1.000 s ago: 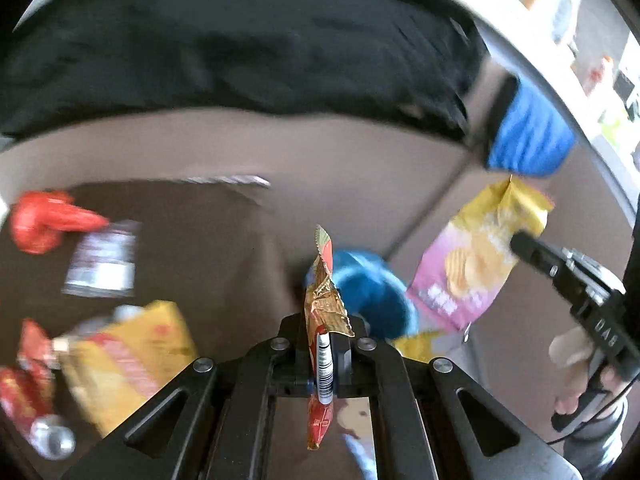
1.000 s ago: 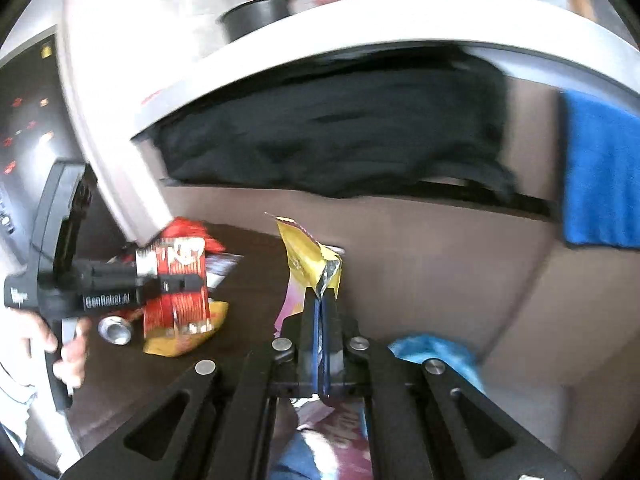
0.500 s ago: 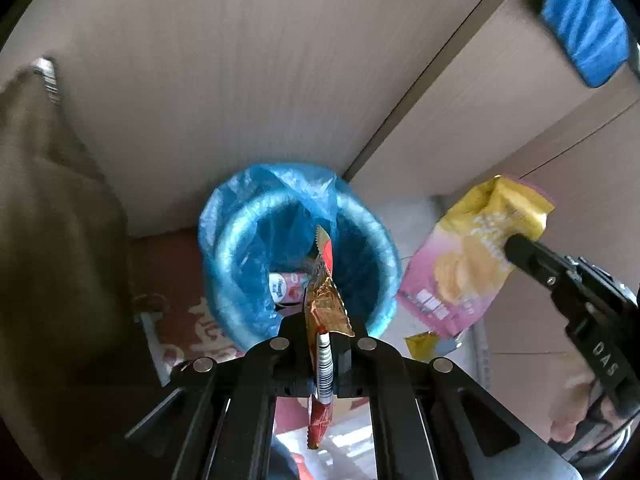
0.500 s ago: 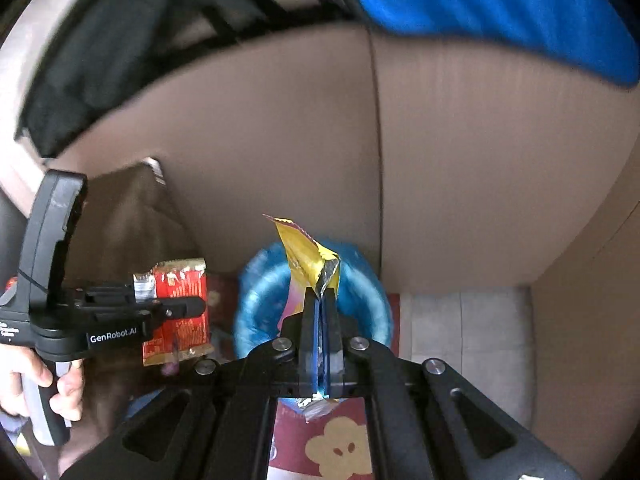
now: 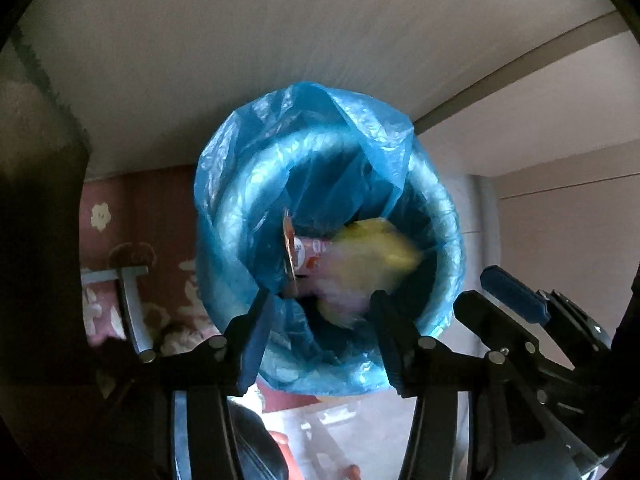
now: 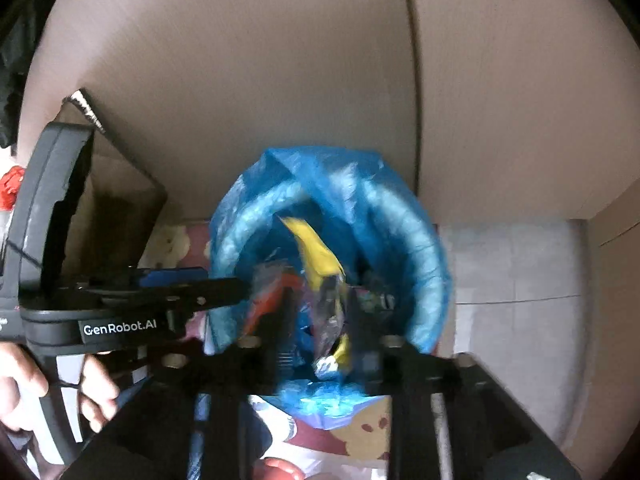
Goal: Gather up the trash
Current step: 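Carry the packet and wrapper over the bin and open both tools, then move both open tools back over the table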
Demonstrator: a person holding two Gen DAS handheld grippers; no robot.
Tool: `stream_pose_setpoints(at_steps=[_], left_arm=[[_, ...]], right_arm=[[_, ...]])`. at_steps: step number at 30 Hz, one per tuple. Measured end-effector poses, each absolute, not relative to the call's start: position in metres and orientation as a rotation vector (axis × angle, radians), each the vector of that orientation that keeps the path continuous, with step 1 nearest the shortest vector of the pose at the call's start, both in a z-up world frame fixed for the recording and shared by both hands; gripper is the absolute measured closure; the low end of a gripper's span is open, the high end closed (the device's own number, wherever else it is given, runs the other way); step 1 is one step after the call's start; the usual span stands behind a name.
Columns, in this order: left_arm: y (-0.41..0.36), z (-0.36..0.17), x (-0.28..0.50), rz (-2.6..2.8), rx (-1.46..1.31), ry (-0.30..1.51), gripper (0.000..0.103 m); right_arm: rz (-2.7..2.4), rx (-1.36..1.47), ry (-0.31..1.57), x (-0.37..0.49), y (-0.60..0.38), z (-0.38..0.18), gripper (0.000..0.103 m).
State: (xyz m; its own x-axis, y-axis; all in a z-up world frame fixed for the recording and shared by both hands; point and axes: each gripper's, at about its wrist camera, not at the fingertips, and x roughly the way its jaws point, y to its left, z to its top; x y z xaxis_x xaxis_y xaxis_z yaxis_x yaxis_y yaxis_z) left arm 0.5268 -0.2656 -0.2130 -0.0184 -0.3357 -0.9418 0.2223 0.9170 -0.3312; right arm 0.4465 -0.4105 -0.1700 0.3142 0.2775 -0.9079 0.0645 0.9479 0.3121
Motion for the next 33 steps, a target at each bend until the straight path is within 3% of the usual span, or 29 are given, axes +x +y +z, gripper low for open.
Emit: stream_pose_setpoints(at_steps=[8, 16, 24, 33], left_arm=[[-0.253, -0.168, 0.508, -0.449, -0.035, 1.437, 0.052], [-0.210, -0.077, 0.475, -0.494, -0.088, 1.289, 0.052], [-0.099, 0.019, 0.435, -0.473, -0.118, 1.081, 0.052], [0.066, 0.051, 0.409, -0.194, -0.037, 0.943, 0.052]], right_arm=[[0.106, 0.301, 1.228, 0.433, -0.405, -0.158, 0.063], [0.078, 0.245, 1.112, 0.404, -0.399, -0.094, 0.063], [0.215, 0.112, 0.936, 0.380, -0.318, -0.007, 0.056], [0.557, 0.148, 0.958, 0.377, -0.175, 0.023, 0.056]])
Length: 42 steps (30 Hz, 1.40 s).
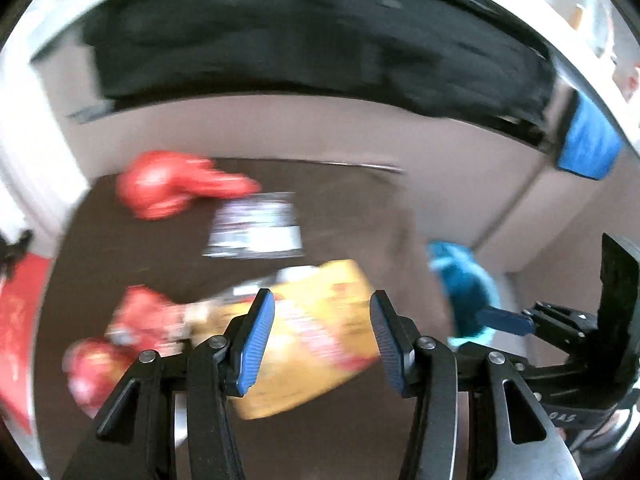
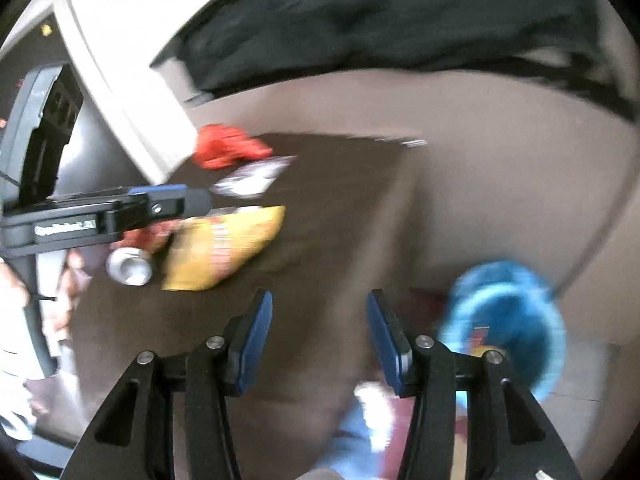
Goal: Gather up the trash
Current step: 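Move both open tools back over the table, then grasp the yellow chip bag with the right tool while the left tool grasps the red can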
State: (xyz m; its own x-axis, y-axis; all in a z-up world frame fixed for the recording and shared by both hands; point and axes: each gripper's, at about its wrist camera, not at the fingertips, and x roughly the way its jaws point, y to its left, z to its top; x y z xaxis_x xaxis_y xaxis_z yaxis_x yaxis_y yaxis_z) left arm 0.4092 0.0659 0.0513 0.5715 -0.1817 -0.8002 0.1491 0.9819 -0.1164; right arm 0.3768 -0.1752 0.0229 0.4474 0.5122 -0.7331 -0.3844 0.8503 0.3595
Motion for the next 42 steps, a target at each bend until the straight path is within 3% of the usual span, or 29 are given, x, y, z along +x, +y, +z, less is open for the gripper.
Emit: stream_pose_setpoints(at_steps=[12, 13, 14, 15, 28, 32, 42], left_arm=[[0.212, 0.032, 0.359, 0.008, -0.190, 0.948, 0.052], [0.218, 0.031, 0.355, 0.016, -0.201, 0.951, 0.052], [0.221, 0.030, 0.353, 0.019, -0.209, 0.952, 0.052], [0.225, 0.030, 0.350, 0.024, -0.218, 0.954, 0.052], [0.251, 0.009, 0.342, 0.094, -0.463, 1.001, 0.052], [0.265, -0.022, 0.337, 0.125, -0.678, 1.044, 0.050], [0.252, -0.044, 0.370, 0.147, -0.873, 1.016, 0.048]], right_arm=[[0.530, 0.216, 1.064, 0.417, -0.074, -0.024, 0.057], [0.526, 0.203, 1.039, 0.416, -0.070, -0.021, 0.074], [0.536, 0.177, 1.032, 0.415, -0.064, -0.019, 0.101], [0.553, 0.150, 1.032, 0.415, -0.059, -0.015, 0.098], [0.558, 0.016, 0.849, 0.381, -0.085, 0.060, 0.101], [0.558, 0.003, 0.842, 0.373, -0.094, 0.061, 0.101], [0.573, 0.024, 0.844, 0.362, -0.104, 0.057, 0.101]])
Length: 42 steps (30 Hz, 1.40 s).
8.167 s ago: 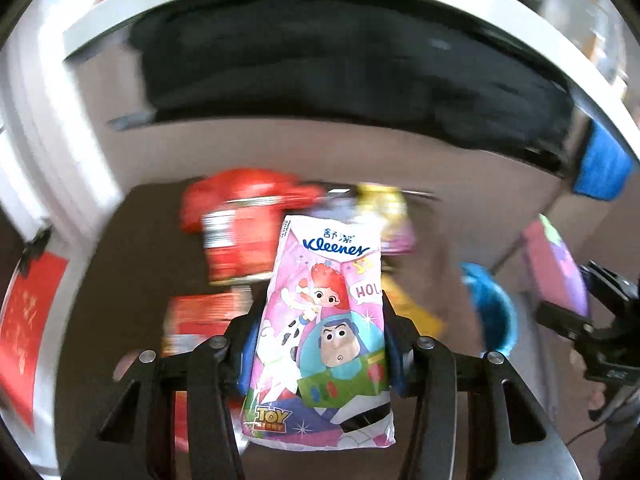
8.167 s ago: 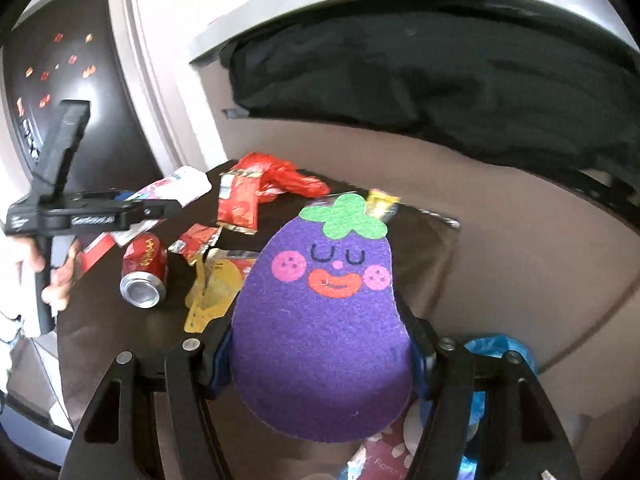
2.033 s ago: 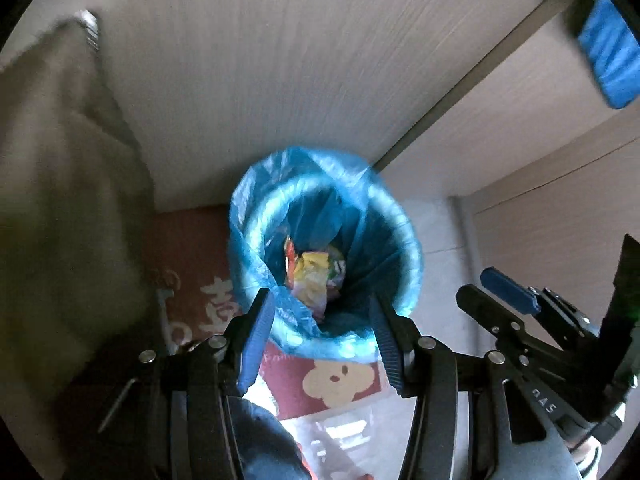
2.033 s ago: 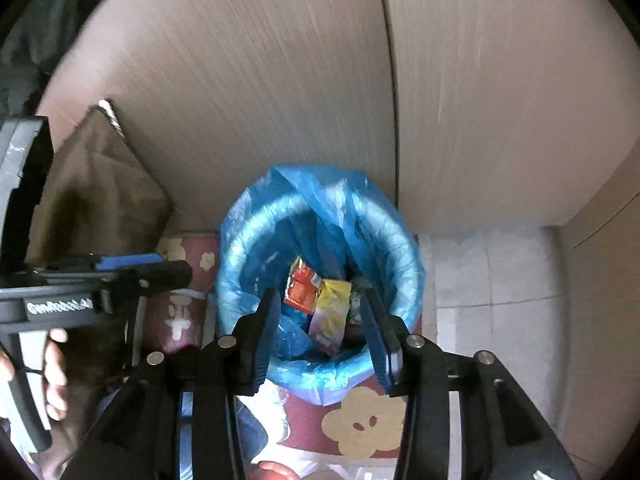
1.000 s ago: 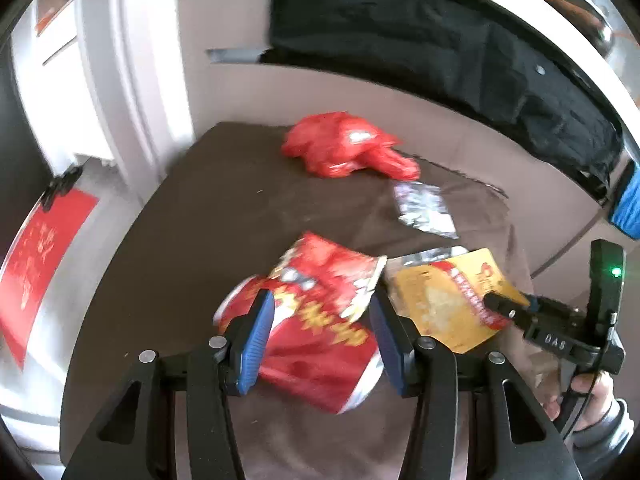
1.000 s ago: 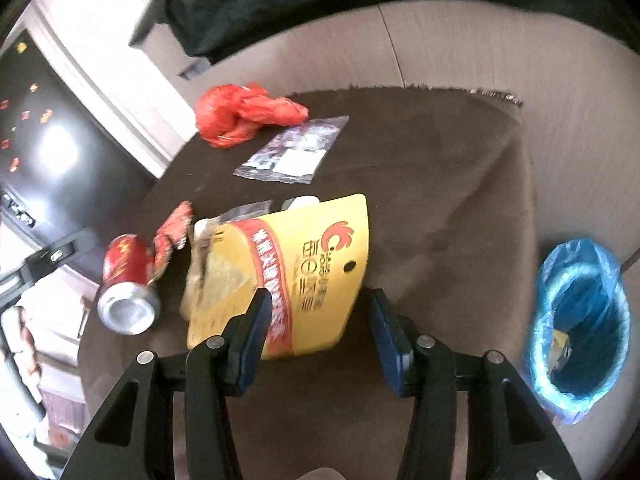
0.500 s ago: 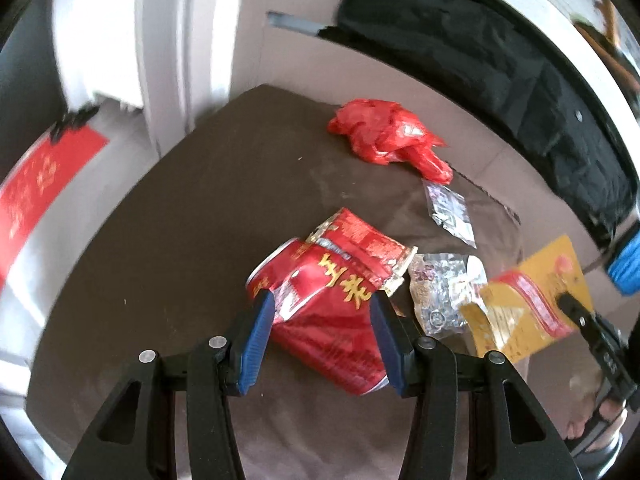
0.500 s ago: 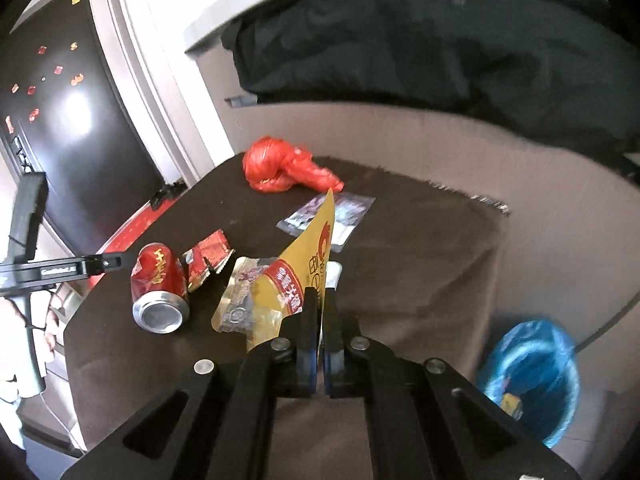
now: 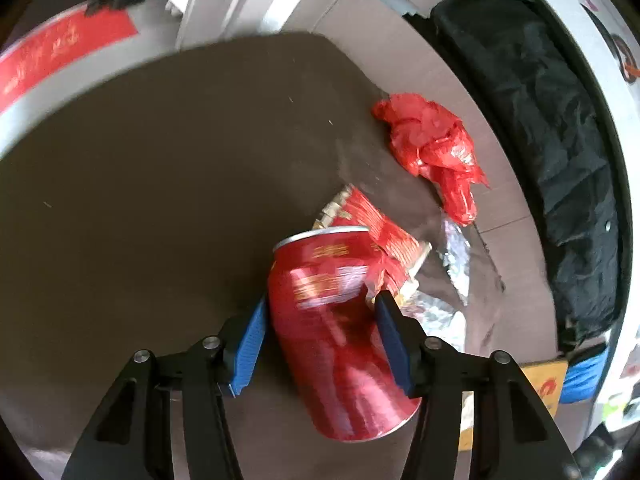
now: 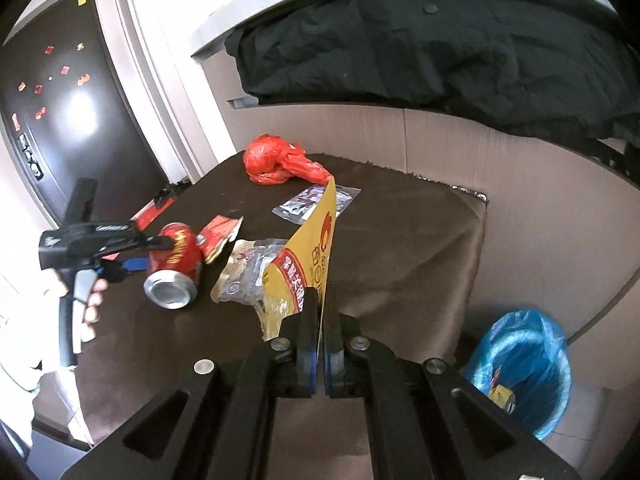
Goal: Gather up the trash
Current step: 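Grasp the yellow chip bag with the right tool while the left tool grasps the red can, then carry the chip bag and red can over the blue-lined bin and open both tools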
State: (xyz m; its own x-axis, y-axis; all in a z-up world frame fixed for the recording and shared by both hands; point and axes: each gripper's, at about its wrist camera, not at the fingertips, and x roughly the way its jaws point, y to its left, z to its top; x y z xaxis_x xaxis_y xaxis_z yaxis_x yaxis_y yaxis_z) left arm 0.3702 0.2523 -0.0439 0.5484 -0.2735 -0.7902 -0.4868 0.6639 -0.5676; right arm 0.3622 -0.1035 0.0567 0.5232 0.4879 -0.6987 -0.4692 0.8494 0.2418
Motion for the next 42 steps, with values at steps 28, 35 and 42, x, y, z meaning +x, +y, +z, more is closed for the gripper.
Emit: stream_pose_setpoints(at_steps=[28, 35, 42], left_arm=[[0.031, 0.081, 0.381, -0.278, -0.303, 0.986, 0.057], [-0.108, 0.035, 0.426, -0.416, -0.189, 1.131, 0.057], [-0.207, -0.040, 0.471, -0.466, -0.066, 1.271, 0.057]], right_arm=[[0.479, 0.009, 0.692, 0.335, -0.190, 0.126, 0.103], [0.258, 0.006, 0.714, 0.342, -0.288, 0.112, 0.103], [0.100, 0.081, 0.845, 0.366, -0.377, 0.040, 0.103]])
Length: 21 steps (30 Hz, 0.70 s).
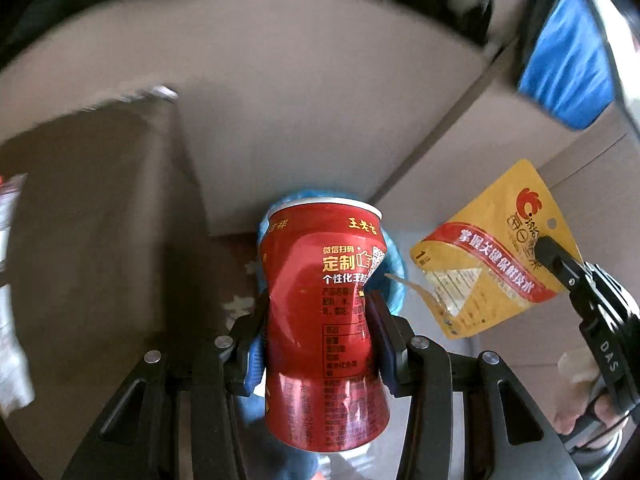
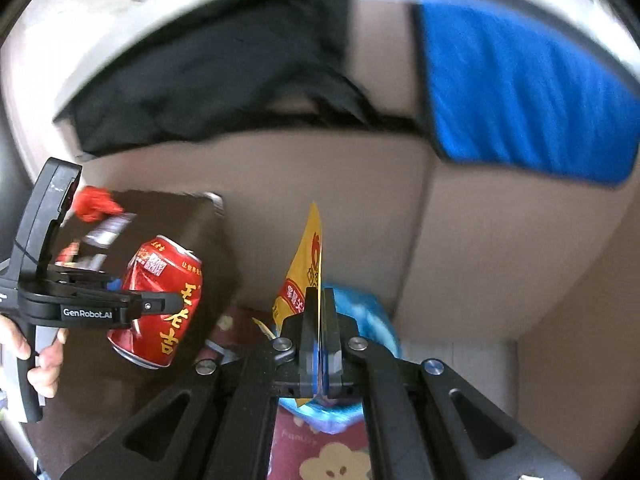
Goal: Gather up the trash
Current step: 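Carry the chip bag and red can over the blue-lined bin and open both tools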
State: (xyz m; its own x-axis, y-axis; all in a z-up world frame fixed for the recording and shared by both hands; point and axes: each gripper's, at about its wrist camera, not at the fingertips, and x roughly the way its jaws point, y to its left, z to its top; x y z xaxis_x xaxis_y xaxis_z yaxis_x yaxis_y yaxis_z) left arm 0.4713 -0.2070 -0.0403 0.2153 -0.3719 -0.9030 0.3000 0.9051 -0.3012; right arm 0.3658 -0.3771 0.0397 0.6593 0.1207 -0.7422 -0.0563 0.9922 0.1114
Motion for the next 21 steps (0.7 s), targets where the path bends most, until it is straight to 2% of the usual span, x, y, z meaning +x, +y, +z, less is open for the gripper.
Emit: stream_pose_setpoints(at_steps=[6, 15, 17, 19, 21], left_arm=[[-0.247, -0.116, 0.508, -0.468, -0.067, 1.409, 0.057], [-0.261, -0.212, 0.537, -0.360, -0.057, 1.598, 0.057], [-0.261, -0.225, 0.539, -0.366, -0.076, 1.631, 0.057], [-0.259, -0.229, 0.540, -0.370, -0.093, 1.636, 0.053], [-0.257, -0.229, 0.539, -0.364, -0.094, 1.628, 0.051]], right_arm=[[0.046, 0.138, 0.967, 0.400, -0.409, -0.036, 0.103], [0.029, 0.173, 1.148, 0.440, -0.418, -0.144, 0.102], [0.043, 0.190, 1.178, 0.443, -0.420, -0.158, 0.098], [0.072, 0.244, 1.211, 0.451, -0.424, -0.169, 0.097], [0.089, 0.274, 1.227, 0.454, -0.420, -0.174, 0.091]])
